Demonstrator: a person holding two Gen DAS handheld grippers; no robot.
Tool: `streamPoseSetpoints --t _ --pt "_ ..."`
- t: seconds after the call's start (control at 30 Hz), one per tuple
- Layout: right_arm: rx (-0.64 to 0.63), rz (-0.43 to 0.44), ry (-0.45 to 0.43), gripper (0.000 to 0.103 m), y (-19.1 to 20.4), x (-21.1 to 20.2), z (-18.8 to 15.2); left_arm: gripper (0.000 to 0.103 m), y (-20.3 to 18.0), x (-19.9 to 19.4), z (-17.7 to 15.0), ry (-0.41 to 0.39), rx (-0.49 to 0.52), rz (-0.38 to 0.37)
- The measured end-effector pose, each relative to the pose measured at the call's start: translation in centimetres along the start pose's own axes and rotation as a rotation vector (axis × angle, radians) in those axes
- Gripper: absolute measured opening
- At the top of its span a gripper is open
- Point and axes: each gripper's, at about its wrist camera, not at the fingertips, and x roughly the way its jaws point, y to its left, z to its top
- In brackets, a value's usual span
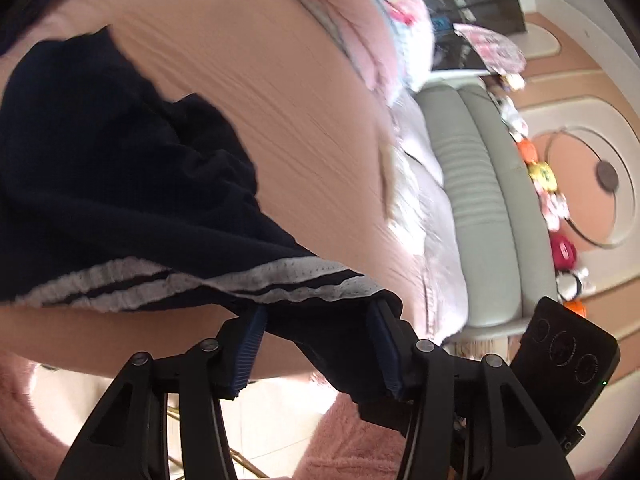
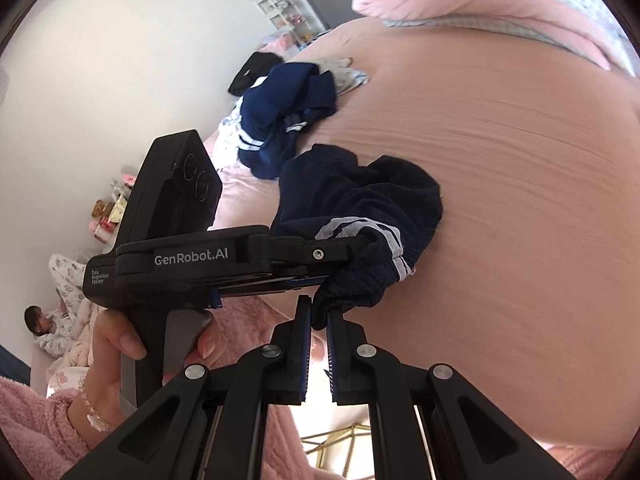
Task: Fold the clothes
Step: 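Lift the navy pants with both tools and pull them off the pile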
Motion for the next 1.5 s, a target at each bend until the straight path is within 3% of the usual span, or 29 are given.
streamPoseSetpoints --t 0.1,0.2,0.3,0.5,0.67,0.77,0.8,0.87,1.0,1.07,1.27,1.37,1.43,1.5 --pt "0.029 0.021 -0.027 0.007 -1.3 -1.9 -1.6 0.049 -2.0 1.7 -1.0 0.05 0.022 -0.093" --pt "0.044 0.032 -0.052 0.007 -2.4 -2.9 -3.0 0.058 -2.8 2.8 -1.9 0.065 0.07 -0.008" --pt "0.108 0.076 -0.054 0.007 -4.0 -2.3 -4.0 0.064 -1.4 2.3 -2.5 0.085 0.016 0.022" --pt "0.099 0.078 -0.059 0.008 -4.4 -2.4 -5.0 0.072 0.5 -1.1 -4.1 0.062 -0.031 0.003" --pt "0.062 0.084 -0.067 0.009 -4.0 -2.0 -5.0 0.072 0.5 1.0 -3.0 0.124 0.004 -0.063" --pt "0.063 0.074 -0.07 0.009 -4.0 -2.1 -5.3 0.072 -0.6 1.6 -3.1 0.128 0.066 -0.021" --pt "0.056 0.071 -0.069 0.009 -3.9 -2.2 -5.4 0.07 -0.7 1.5 -3.0 0.125 0.082 -0.007" --pt "0.048 0.073 -0.066 0.009 -3.7 -2.2 -5.6 0.041 -0.7 1.0 -2.7 0.112 0.097 0.009" --pt "0.045 0.077 -0.058 0.009 -3.8 -1.9 -5.9 0.036 0.3 -0.6 -2.7 0.06 0.083 0.055" --pt "0.049 0.071 -0.044 0.009 -4.0 -1.8 -6.1 0.017 0.2 -0.8 -2.2 0.021 0.096 0.094" --pt "0.162 0.022 -0.033 0.01 -6.8 -1.6 -5.5 0.007 0.1 -1.9 -1.1 -0.101 0.118 0.205" --pt "0.136 -0.078 -0.008 0.01 -7.5 -0.9 -3.8 0.006 0.5 -2.4 -0.9 -0.142 0.103 0.22" --pt "0.14 -0.056 0.015 0.01 -8.0 -0.2 -2.6 0.006 1.5 -2.9 -0.9 -0.165 0.07 0.224" --pt "0.098 -0.103 0.027 0.01 -7.8 0.9 -1.9 0.006 1.7 -2.6 -0.8 -0.17 0.069 0.252"
